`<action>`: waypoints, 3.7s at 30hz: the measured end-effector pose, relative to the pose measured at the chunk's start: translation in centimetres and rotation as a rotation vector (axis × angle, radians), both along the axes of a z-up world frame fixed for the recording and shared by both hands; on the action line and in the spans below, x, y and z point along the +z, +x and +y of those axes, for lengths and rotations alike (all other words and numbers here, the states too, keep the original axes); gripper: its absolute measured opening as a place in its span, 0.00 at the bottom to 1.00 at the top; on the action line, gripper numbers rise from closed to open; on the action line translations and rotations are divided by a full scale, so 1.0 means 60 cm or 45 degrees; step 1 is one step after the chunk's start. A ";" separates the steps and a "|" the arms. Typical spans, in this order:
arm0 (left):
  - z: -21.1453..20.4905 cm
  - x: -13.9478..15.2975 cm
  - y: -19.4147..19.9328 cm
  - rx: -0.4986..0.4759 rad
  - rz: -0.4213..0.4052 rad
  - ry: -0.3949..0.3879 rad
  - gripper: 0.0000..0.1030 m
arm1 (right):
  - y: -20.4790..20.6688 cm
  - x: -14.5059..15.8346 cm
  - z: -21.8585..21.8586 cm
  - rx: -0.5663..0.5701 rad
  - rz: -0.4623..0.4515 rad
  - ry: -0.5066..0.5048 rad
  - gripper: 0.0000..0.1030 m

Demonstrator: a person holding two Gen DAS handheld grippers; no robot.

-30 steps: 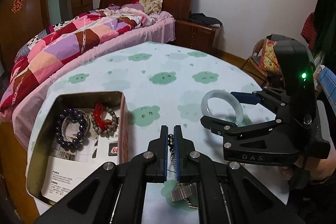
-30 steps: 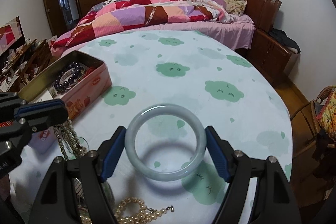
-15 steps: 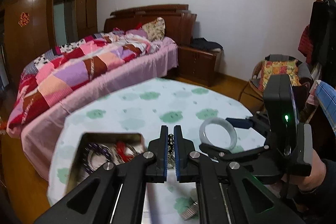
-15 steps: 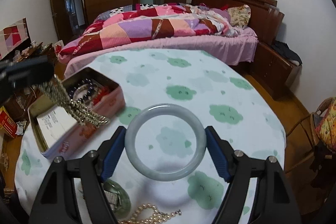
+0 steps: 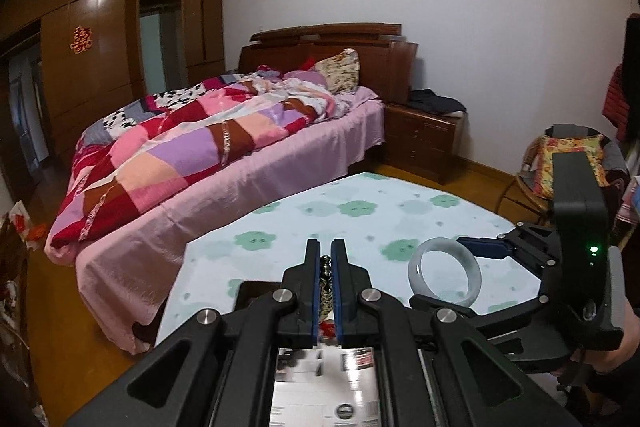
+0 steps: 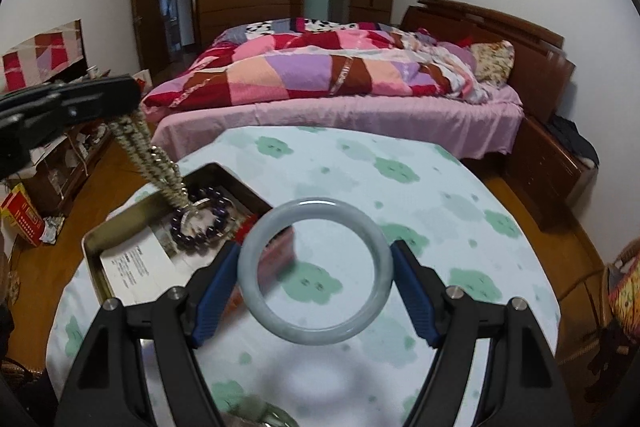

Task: Organize jewelry
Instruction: 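Drop the gold chain into the tin with the left tool while the right tool drops the bangle, then grasp the silver watch with the left tool while the right tool grasps the pearl necklace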

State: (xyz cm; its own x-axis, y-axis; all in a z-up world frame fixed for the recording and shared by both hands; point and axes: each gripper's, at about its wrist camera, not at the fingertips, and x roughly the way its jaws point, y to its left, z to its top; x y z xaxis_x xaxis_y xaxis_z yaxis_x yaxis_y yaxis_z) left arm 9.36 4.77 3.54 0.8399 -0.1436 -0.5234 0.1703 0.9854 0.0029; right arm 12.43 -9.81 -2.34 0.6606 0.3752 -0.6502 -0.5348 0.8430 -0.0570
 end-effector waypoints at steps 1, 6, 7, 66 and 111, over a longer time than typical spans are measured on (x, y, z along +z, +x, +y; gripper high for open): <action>0.007 -0.005 0.004 0.014 0.005 0.002 0.04 | 0.002 -0.001 0.010 0.013 -0.001 -0.005 0.76; 0.044 -0.032 0.024 0.067 0.050 -0.011 0.04 | 0.012 -0.015 0.065 0.085 -0.001 -0.034 0.76; 0.050 -0.038 0.028 0.074 0.062 -0.014 0.04 | 0.014 -0.019 0.076 0.101 0.001 -0.038 0.76; -0.055 -0.139 -0.075 0.031 0.182 0.097 0.64 | -0.043 -0.055 -0.075 -0.085 0.157 0.043 0.89; -0.146 -0.227 -0.106 -0.328 0.423 -0.052 0.48 | -0.155 -0.149 -0.175 -0.298 0.316 0.097 0.78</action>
State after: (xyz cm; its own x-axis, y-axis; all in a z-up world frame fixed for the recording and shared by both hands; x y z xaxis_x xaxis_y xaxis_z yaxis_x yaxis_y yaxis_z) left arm 2.99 -3.98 -10.08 0.5604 -0.3532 -0.7491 0.3964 0.9086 -0.1319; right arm 3.11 -20.34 -11.25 0.5600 0.2862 -0.7775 -0.3164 0.9412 0.1186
